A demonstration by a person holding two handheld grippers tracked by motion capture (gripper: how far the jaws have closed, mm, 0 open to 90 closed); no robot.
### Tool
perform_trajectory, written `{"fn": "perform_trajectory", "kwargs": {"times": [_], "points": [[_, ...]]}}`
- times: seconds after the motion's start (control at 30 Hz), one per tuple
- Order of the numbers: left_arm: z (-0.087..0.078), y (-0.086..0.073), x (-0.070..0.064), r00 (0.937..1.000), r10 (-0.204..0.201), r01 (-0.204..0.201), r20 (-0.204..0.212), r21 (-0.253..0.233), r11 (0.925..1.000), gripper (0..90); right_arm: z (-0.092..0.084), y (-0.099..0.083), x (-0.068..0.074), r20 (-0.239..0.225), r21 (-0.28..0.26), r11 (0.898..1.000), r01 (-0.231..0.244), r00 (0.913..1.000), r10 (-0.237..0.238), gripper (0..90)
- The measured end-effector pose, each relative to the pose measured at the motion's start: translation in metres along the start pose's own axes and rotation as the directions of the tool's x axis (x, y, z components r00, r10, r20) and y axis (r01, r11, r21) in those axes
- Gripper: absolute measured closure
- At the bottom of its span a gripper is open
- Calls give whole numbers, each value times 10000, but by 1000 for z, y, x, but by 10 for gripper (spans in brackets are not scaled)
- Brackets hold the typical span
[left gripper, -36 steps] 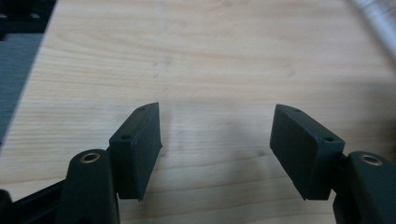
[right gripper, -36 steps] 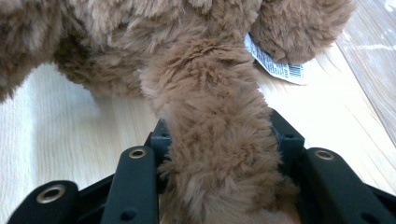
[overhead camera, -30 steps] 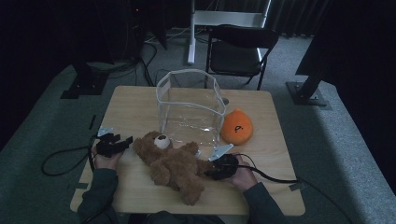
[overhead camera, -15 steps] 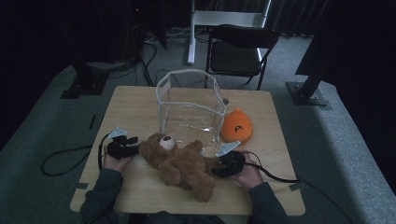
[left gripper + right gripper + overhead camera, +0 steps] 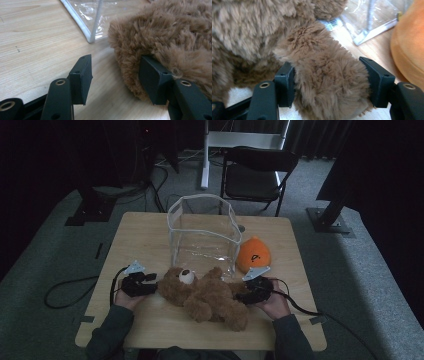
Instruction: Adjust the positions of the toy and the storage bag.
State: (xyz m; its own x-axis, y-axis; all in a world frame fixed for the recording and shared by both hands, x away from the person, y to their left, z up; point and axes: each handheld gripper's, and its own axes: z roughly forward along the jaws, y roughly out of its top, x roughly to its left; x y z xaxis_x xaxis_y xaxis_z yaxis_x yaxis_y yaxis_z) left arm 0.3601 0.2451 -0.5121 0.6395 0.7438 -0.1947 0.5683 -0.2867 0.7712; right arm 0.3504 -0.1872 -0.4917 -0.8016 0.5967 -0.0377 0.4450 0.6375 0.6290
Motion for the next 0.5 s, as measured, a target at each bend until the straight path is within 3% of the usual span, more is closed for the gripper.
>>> {"fn": "perform_trajectory", "kwargs": {"times": [0.1,0.2,0.23,0.33,0.43,0.47,0.5], "points": [[-3,1,0,9997,119,-118,-233,55,9999,442,-4,1,-2,-56,-160,9999,-24,10000,23,323],[-9,2,6,9985,-122,114,-540,-147,9998,440,-7,1,-2,-101,-248,9997,-51,9999,49,318],[-13,3,10,9958,-331,305,-858,-318,9990,440,-9,2,-2,-70,-305,9995,-9,10000,7,313],[-16,9,14,9921,-358,303,-1201,-473,9984,440,-12,5,-3,-131,-425,9991,-11,9999,5,308],[-16,11,14,9916,-373,313,-1240,-499,9983,433,-14,6,-4,-184,-471,9989,-17,9998,9,306],[-14,18,14,9922,-253,180,-1218,-606,9980,420,-20,10,-7,-332,-900,9958,-147,9994,118,314],[-14,18,14,9922,-253,180,-1218,-606,9980,417,-20,10,-7,-332,-900,9958,-147,9994,118,314]]}}
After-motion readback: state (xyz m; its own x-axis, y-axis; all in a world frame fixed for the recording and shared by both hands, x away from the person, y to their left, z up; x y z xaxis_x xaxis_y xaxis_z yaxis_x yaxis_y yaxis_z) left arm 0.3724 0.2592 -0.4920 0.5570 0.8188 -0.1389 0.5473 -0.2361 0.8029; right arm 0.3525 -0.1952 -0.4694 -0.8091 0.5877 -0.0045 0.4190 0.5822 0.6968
